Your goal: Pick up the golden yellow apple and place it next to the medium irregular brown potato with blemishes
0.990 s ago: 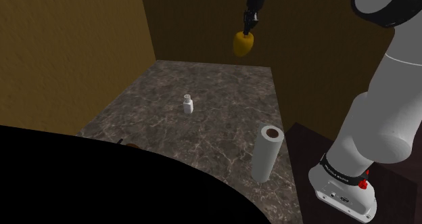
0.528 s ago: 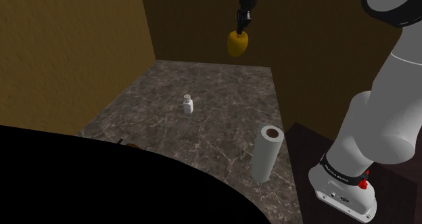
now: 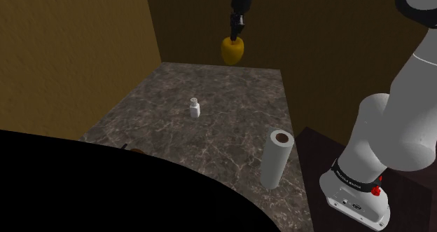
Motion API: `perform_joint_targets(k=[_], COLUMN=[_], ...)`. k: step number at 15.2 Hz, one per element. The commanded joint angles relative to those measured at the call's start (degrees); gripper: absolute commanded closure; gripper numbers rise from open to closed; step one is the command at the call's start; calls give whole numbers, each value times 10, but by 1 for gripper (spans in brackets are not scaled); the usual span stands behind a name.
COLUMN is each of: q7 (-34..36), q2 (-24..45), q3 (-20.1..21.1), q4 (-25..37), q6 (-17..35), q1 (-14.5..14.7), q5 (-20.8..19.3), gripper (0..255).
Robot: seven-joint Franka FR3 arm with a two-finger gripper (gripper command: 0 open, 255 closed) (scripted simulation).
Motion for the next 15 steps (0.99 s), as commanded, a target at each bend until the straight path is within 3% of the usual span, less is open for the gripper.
perform_joint_targets(k=[1,15], q7=[29,206], q2=[2,64], q3=[14,99], q4=[4,77], q6=[-1,-16], q1=[13,98], q5=[-4,-23], gripper=[255,255])
